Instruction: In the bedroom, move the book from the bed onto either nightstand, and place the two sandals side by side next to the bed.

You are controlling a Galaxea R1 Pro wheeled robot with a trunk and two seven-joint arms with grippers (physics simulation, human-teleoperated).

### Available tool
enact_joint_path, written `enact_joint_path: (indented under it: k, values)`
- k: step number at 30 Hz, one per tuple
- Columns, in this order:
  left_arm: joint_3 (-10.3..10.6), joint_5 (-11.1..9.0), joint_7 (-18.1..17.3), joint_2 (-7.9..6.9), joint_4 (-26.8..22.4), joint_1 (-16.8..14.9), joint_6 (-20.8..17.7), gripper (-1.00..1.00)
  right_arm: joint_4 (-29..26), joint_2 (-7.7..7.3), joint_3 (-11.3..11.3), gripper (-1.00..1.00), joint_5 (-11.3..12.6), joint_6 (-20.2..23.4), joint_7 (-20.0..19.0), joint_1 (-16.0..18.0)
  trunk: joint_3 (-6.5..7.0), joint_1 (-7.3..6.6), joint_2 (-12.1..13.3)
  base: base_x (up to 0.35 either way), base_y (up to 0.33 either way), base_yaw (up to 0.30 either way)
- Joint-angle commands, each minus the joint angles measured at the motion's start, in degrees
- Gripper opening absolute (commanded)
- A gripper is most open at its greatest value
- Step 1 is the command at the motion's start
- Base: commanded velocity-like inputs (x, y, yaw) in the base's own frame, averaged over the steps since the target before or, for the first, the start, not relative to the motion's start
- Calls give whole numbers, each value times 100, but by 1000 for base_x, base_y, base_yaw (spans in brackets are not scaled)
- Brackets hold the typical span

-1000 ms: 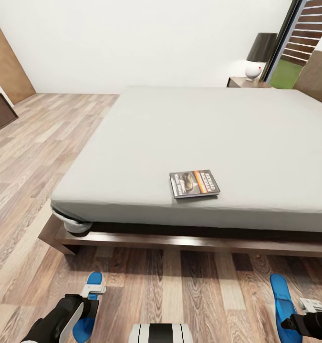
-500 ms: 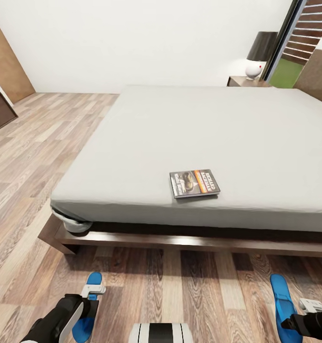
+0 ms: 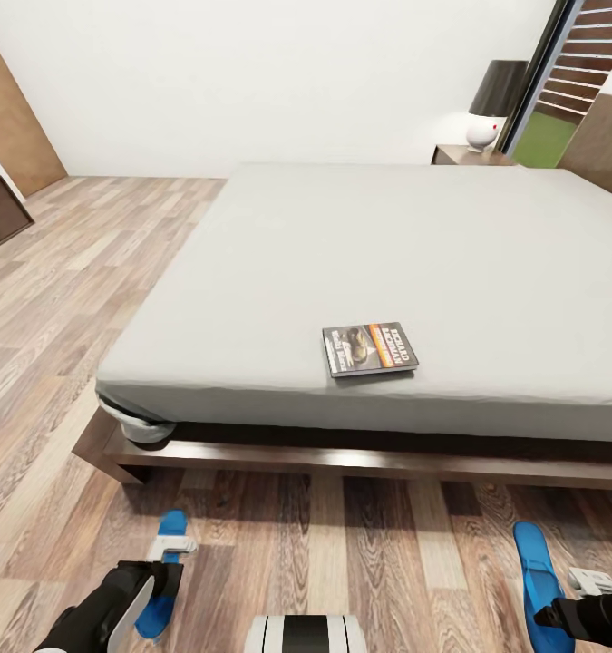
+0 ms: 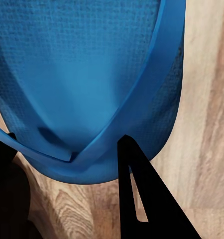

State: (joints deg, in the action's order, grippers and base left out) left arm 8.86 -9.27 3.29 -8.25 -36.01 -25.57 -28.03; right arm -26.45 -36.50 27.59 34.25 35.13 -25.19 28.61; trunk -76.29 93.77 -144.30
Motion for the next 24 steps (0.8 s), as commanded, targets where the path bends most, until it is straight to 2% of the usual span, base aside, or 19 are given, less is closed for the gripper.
enact_joint_path:
  k: [1, 5, 12, 17, 22, 24]
  values:
    - [37, -67, 92, -15, 75, -1, 288, -100, -6, -6, 21, -100, 20, 20, -3, 4, -4, -1, -2, 0, 0, 0]
    - [29, -67, 161, -19, 323, -1, 563, -100, -4, -6, 22, -100, 20, 20, -3, 4, -4, -1, -2, 0, 0, 0]
    - [32, -67, 184, 6, 325, -1, 537, -100, -9, -6, 22, -100, 20, 16, -4, 4, -4, -1, -2, 0, 0, 0]
    - [33, -75, 182, 19, 156, -24, -113, -100, -2, -6, 25, -100, 20, 19, -4, 4, -4, -1, -2, 0, 0, 0]
    - [37, -69, 189, 48, -328, -92, -817, -100, -1, -6, 22, -100, 20, 19, -3, 4, -4, -1, -2, 0, 0, 0]
    - [37, -67, 189, 50, -405, -100, -952, -100, -1, -6, 23, -100, 20, 20, -3, 4, -4, -1, -2, 0, 0, 0]
